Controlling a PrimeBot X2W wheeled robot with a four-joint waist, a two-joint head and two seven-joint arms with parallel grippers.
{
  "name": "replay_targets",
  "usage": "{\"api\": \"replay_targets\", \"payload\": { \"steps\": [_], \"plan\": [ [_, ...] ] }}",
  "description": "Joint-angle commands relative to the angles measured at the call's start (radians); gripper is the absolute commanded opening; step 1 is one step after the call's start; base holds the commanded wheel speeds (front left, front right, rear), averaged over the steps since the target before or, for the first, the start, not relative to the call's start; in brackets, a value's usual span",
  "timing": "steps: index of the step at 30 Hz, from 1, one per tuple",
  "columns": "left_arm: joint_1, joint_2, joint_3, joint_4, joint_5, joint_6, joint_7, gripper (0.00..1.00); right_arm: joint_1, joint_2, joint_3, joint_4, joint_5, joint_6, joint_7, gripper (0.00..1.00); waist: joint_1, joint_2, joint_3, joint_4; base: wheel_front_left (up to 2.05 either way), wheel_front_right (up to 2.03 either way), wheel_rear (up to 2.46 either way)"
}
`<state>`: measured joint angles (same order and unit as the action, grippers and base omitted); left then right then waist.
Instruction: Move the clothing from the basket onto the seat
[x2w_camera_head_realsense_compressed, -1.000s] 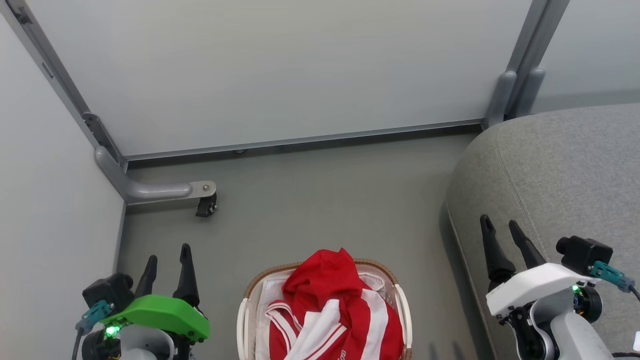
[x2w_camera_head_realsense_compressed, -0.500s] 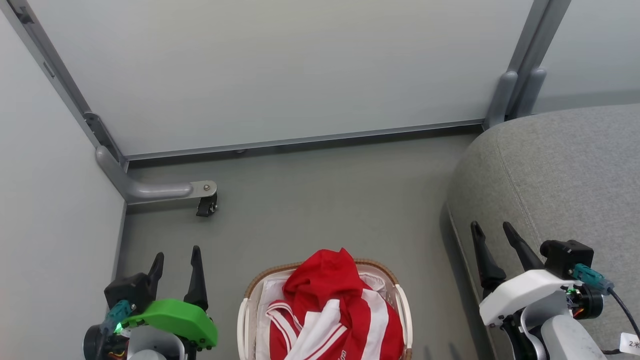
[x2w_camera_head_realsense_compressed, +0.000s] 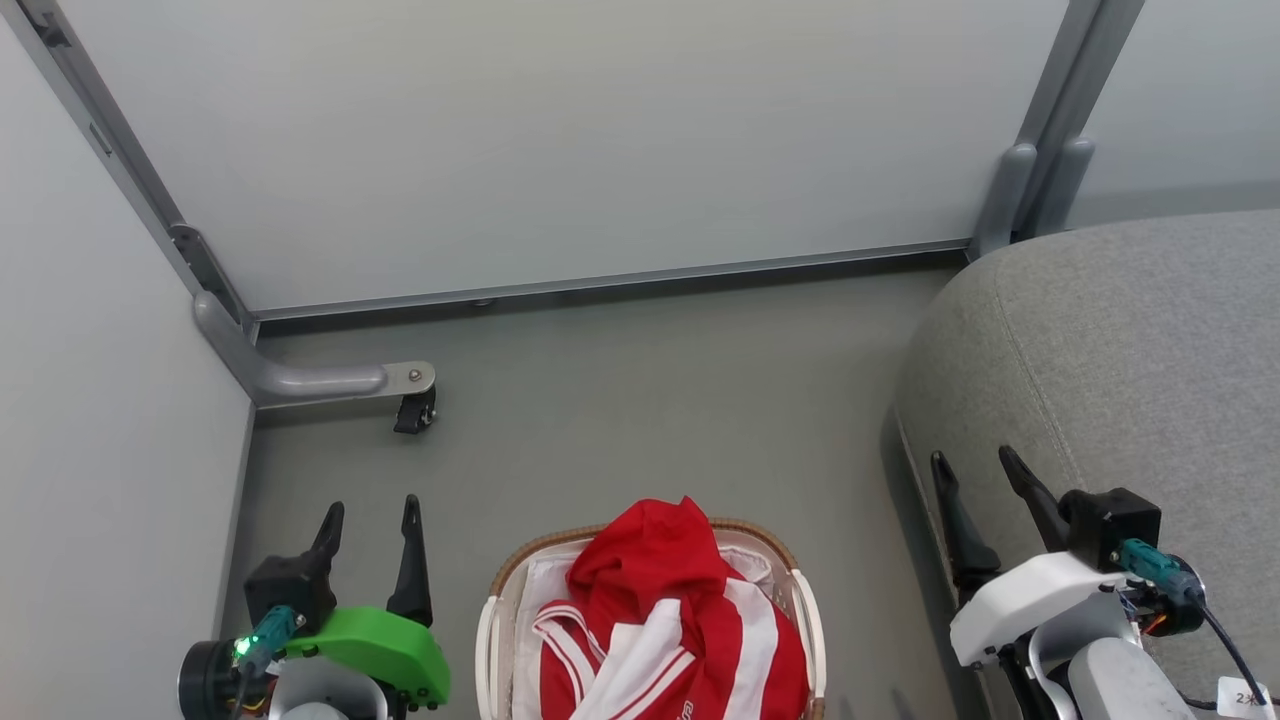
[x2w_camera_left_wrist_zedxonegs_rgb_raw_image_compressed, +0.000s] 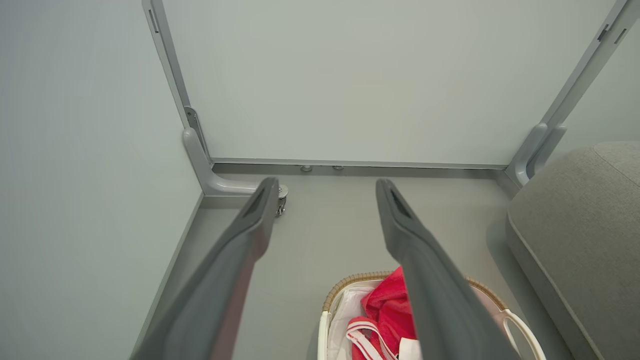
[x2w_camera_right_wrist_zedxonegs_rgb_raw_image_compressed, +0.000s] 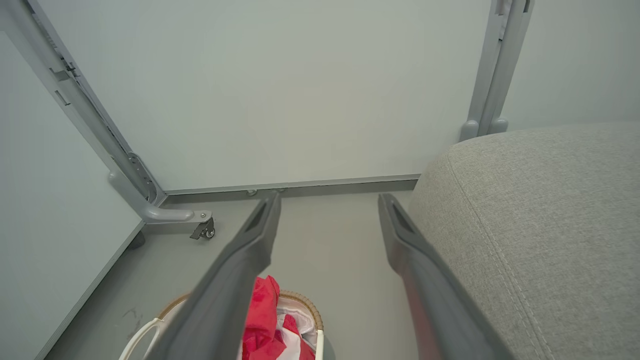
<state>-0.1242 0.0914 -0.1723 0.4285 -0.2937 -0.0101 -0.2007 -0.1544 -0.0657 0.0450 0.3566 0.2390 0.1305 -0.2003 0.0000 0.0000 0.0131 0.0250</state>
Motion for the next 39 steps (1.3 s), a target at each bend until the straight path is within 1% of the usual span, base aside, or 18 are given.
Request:
{"api": "replay_targets", "payload": {
  "steps": [1, 6, 13, 19, 24, 31, 34, 39],
  "plan": [
    [-0.006, 0.001, -0.001, 0.001, 0.025, -0.003, -0.008, 1.00, 0.007, 0.001, 0.002, -0.007, -0.030, 0.000, -0.009, 1.00, 0.0000, 0.0000, -0.001, 0.001, 0.00, 0.00, 0.00],
    [0.012, -0.011, 0.016, 0.006, 0.054, 0.000, -0.020, 1.00, 0.018, 0.006, 0.003, -0.002, -0.069, 0.000, -0.020, 1.00, 0.0000, 0.0000, -0.005, 0.002, 0.00, 0.00, 0.00],
    [0.036, -0.027, 0.017, 0.013, 0.107, -0.006, -0.033, 1.00, 0.028, 0.010, 0.013, 0.006, -0.125, 0.000, -0.034, 1.00, 0.0000, 0.0000, -0.006, 0.002, 0.00, 0.00, 0.00],
    [0.028, -0.034, 0.005, 0.022, 0.149, -0.018, -0.044, 1.00, 0.013, 0.011, 0.020, -0.003, -0.169, 0.000, -0.045, 1.00, 0.0000, 0.0000, 0.020, -0.007, 0.00, 0.00, 0.00],
    [-0.025, -0.038, -0.010, 0.040, 0.181, -0.033, -0.053, 1.00, -0.031, 0.012, 0.025, -0.028, -0.207, 0.000, -0.054, 1.00, 0.0000, 0.0000, 0.102, -0.027, 0.00, 0.00, 0.00],
    [-0.131, -0.039, -0.047, 0.085, 0.225, -0.060, -0.067, 1.00, -0.134, 0.010, 0.049, -0.074, -0.257, 0.000, -0.067, 1.00, 0.0000, 0.0000, 0.266, -0.077, 0.00, 0.00, 0.00],
    [-0.195, -0.039, -0.071, 0.117, 0.206, -0.073, -0.064, 1.00, -0.194, 0.011, 0.058, -0.101, -0.248, 0.000, -0.066, 1.00, 0.0000, 0.0000, 0.359, -0.113, 0.00, 0.00, 0.00],
    [-0.261, -0.038, -0.105, 0.157, 0.195, -0.086, -0.064, 1.00, -0.245, 0.012, 0.058, -0.126, -0.239, 0.000, -0.066, 1.00, 0.0000, 0.0000, 0.446, -0.147, 0.00, 0.00, 0.00]
  ]
}}
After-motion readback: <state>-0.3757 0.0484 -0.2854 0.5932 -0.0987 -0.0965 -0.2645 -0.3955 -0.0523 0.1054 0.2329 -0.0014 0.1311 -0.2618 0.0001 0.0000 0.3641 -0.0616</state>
